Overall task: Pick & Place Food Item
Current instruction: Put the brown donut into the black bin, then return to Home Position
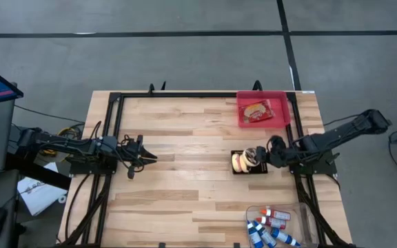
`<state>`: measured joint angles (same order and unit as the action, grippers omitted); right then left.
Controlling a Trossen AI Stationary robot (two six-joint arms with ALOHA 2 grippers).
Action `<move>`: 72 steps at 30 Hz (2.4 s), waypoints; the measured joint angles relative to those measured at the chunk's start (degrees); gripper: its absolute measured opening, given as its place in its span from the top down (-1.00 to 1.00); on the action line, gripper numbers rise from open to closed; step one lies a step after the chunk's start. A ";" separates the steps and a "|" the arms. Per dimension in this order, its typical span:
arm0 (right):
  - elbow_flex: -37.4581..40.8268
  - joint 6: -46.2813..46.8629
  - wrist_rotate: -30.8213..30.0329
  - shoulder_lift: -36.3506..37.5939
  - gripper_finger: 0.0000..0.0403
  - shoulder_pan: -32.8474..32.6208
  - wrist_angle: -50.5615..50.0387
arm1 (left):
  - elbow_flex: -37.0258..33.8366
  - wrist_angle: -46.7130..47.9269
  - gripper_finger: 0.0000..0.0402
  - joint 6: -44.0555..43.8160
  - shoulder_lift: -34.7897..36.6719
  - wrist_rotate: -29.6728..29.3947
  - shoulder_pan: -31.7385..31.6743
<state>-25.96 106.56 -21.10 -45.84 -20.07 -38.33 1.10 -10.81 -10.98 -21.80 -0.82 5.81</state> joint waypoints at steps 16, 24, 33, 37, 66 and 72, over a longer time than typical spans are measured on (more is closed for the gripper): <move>0.00 4.35 0.50 -0.24 0.13 -5.99 -1.79 | 0.00 0.00 0.66 0.00 -0.01 0.02 0.01; 0.00 4.23 0.48 -0.24 0.12 -5.76 -2.47 | 0.00 0.00 0.66 -0.01 -0.01 0.01 0.00; 0.00 3.12 0.50 -0.23 0.12 -4.67 -3.40 | 0.00 0.00 0.66 0.00 0.00 0.01 -0.01; 0.00 2.71 0.10 -0.22 0.12 -3.76 -3.33 | 0.00 0.00 0.66 0.00 0.00 0.02 0.01; -12.46 -70.78 -7.19 3.51 0.21 -17.71 47.39 | 0.00 0.02 0.66 0.00 -0.01 0.00 -0.01; -17.94 -81.05 -28.92 9.86 0.26 -27.64 28.84 | 0.00 0.02 0.66 0.00 0.00 0.02 0.01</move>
<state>-43.90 25.51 -50.02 -35.98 -47.72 -9.50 1.10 -10.79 -10.98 -21.80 -0.80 5.82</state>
